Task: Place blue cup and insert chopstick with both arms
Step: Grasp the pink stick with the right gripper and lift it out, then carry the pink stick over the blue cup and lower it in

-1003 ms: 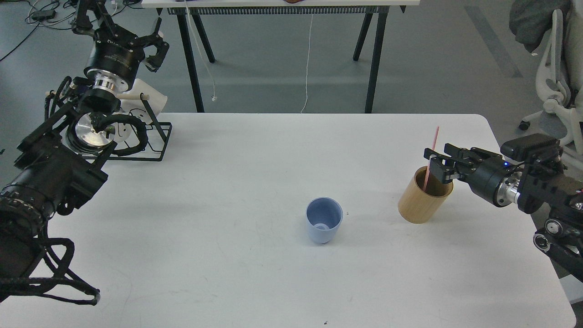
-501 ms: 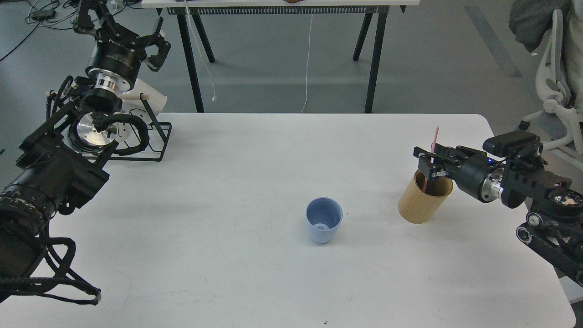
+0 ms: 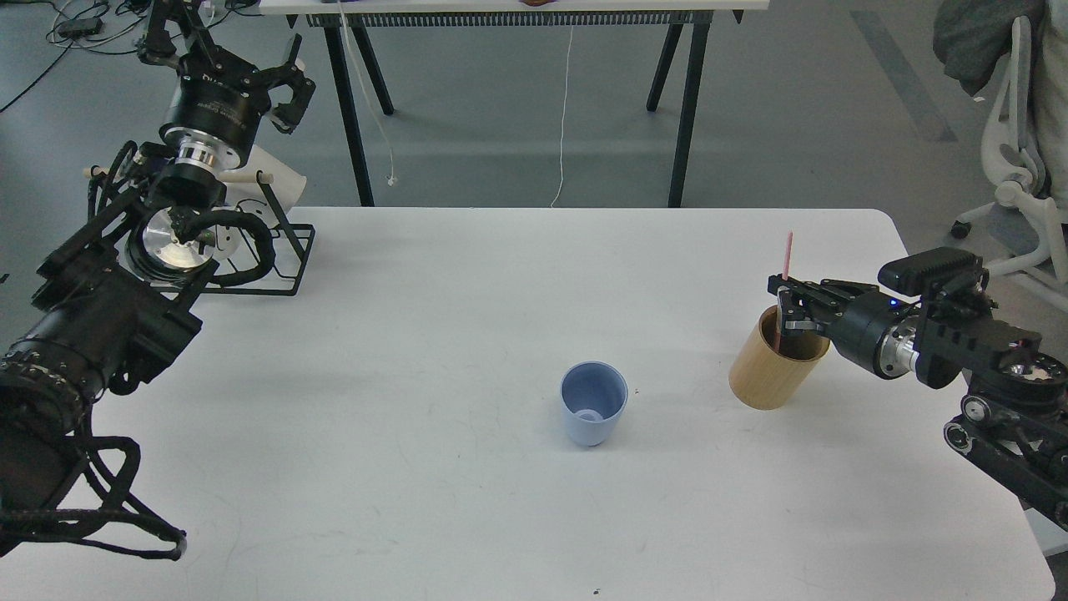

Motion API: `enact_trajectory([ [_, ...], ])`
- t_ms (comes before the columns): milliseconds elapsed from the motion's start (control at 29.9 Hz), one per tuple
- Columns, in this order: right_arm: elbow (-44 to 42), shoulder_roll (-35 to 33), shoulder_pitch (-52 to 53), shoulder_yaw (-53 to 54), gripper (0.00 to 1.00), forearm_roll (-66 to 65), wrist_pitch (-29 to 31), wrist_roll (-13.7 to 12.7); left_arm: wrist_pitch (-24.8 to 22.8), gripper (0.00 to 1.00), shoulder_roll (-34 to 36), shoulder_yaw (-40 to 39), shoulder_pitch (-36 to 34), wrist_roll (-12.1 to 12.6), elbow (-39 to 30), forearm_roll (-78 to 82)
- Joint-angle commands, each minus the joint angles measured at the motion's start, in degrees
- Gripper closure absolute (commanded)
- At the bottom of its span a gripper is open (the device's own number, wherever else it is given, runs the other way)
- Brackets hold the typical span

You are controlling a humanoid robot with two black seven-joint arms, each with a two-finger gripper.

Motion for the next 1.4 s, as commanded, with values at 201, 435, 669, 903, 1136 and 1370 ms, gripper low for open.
enact_trajectory([
  [201,9.1,-6.8,0.2,3.0,0.99,0.7,-0.2,-0.2,0.0,0.01,0.7,-0.1,-0.1,-0.1,0.0,0.0],
  [435,16.2,-11.5,0.6,12.6,0.99,9.1,2.0,-0.3,0.0,0.01,0.7,-0.1,-0.1,0.0,0.0,0.0],
  [669,20.0,-6.5,5.4,10.5,0.99,12.4,3.7,-2.3,0.0,0.01,1.3,-0.1,-0.2,0.0,0.0,0.0],
  [903,18.6,5.4,6.0,5.3,0.99,11.6,3.8,-2.6,0.0,0.01,2.0,-0.1,-0.2,0.0,0.0,0.0],
  [1136,17.1,9.0,5.8,-1.6,0.99,10.4,3.7,-2.6,0.0,0.01,2.0,-0.1,-0.2,-0.1,0.0,0.0],
  [1370,12.5,13.7,5.7,-3.2,0.99,10.2,3.5,-2.4,0.0,0.01,2.3,-0.1,-0.2,-0.1,0.0,0.0],
])
